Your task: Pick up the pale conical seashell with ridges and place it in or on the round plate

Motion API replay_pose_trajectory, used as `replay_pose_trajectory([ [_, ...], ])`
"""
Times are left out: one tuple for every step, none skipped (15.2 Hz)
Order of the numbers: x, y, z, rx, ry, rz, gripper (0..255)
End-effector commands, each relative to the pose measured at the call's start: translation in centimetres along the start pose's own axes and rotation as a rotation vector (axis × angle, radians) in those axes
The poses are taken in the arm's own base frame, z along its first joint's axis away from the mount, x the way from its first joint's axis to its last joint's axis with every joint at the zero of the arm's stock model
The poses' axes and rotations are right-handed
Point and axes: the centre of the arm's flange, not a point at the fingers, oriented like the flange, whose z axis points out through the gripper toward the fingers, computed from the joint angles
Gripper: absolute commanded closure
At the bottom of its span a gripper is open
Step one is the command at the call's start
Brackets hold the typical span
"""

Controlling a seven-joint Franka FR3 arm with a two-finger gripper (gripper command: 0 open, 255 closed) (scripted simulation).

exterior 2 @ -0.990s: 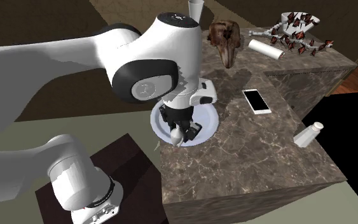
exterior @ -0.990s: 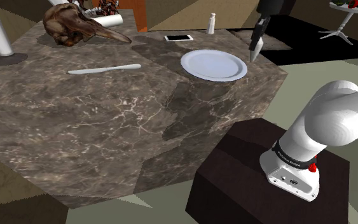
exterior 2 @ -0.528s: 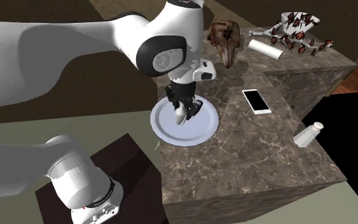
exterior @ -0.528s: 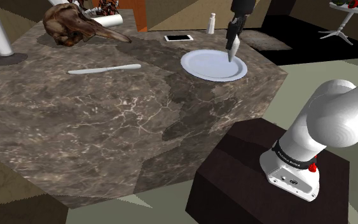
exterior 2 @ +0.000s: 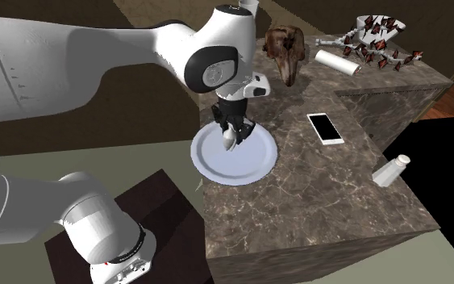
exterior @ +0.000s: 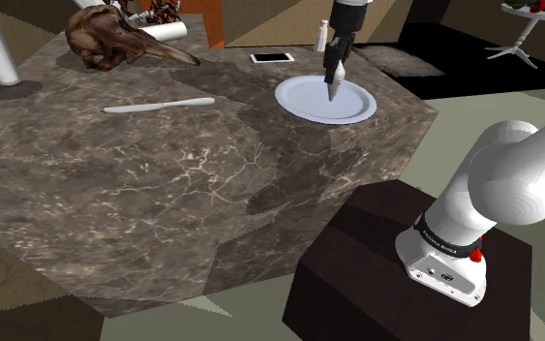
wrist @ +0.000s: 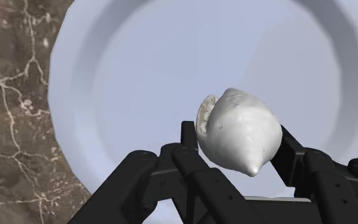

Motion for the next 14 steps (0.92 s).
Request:
replay_pose_trajectory([
  [0.1, 0.0, 1.1, 0.000, 0.001, 0.000, 255],
  [0.1, 0.0, 1.7, 0.000, 0.001, 0.000, 255],
  [0.1, 0.0, 2.2, 0.000, 0.001, 0.000, 255],
  [0.1, 0.0, 2.7, 0.000, 0.001, 0.000, 255],
  [0.1, 0.0, 3.2, 0.000, 0.001, 0.000, 255],
  [0.1, 0.0, 3.8, 0.000, 0.001, 0.000, 255],
  [0.1, 0.0, 4.5, 0.000, 0.001, 0.000, 255],
  [0.1, 0.0, 4.5, 0.000, 0.001, 0.000, 255],
  [0.1, 0.0, 4.5, 0.000, 0.001, 0.000, 255],
  [0.1, 0.0, 4.5, 0.000, 0.001, 0.000, 255],
  [0.1, 0.0, 4.5, 0.000, 0.001, 0.000, 255],
  [0.1, 0.0, 4.5, 0.000, 0.001, 0.000, 255],
  [0.1, 0.0, 4.5, 0.000, 0.001, 0.000, 255],
  [0.1, 0.0, 4.5, 0.000, 0.001, 0.000, 255],
])
